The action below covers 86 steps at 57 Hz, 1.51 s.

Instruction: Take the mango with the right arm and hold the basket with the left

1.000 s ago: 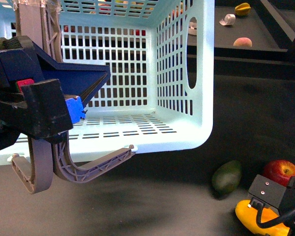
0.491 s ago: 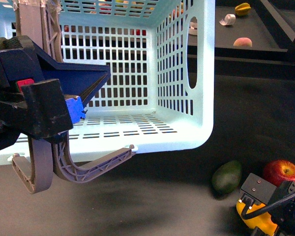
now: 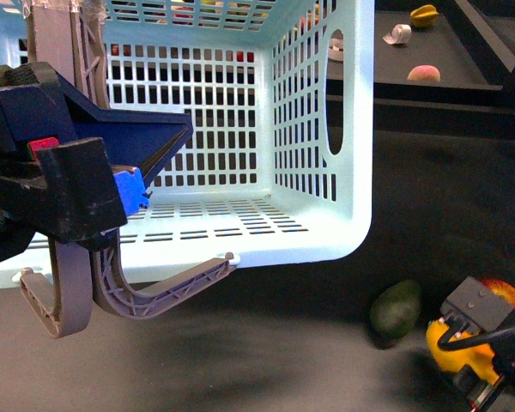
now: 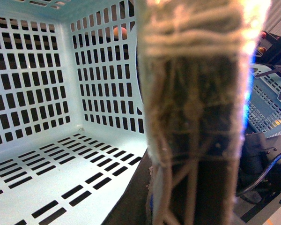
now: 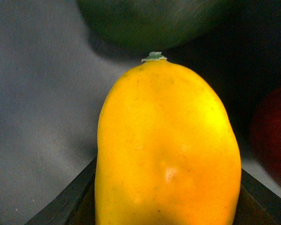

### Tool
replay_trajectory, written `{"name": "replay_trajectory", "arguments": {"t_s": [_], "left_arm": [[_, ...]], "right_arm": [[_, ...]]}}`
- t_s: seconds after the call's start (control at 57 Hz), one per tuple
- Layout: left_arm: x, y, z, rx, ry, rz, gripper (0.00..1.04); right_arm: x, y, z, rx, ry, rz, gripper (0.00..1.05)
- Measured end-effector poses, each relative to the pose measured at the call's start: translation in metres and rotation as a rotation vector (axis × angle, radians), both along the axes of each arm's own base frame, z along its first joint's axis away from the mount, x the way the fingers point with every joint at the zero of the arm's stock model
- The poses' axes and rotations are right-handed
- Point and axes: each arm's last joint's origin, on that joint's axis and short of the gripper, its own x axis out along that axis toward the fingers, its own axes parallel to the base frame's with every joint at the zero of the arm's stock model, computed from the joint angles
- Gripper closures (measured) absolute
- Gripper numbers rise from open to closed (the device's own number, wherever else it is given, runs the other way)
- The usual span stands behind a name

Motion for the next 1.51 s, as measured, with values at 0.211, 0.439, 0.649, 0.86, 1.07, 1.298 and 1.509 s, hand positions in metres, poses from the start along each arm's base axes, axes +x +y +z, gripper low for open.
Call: {"name": "replay_trajectory", "arguments": {"t_s": [0.211,0.439,0.649,0.86,1.07,1.298,1.509], "left_arm": [[0.000,0.000,0.000,0.000,0.000,0.000,0.97],[0.000,0.000,0.000,0.001,0.000,0.000,0.97],[0.000,0.000,0.000,0.001,0.000,0.000,0.97],[0.000,0.000,0.000,0.000,-0.001,0.000,0.97],[0.000,0.000,0.000,0.001,0.000,0.000,0.97],[0.000,0.000,0.000,0.000,-0.001,0.000,0.97],[0.000,0.000,0.000,0.000,-0.001,0.000,0.97]], "right_arm": [[0.005,-0.003,0.050,0.124,-0.163,-0.102,0.45],[-0.002,0.000,0.108,0.241,-0.308,-0.207,0.45],[-0.006,0.016,0.166,0.346,-0.439,-0.251,0.45],[-0.002,0.063,0.240,0.483,-0.592,-0.255,0.45],[0.008,0.107,0.267,0.592,-0.623,-0.228,0.45],[0.022,0.157,0.273,0.670,-0.597,-0.161,0.45],[0.033,0.196,0.265,0.675,-0.564,-0.116,0.45]]}}
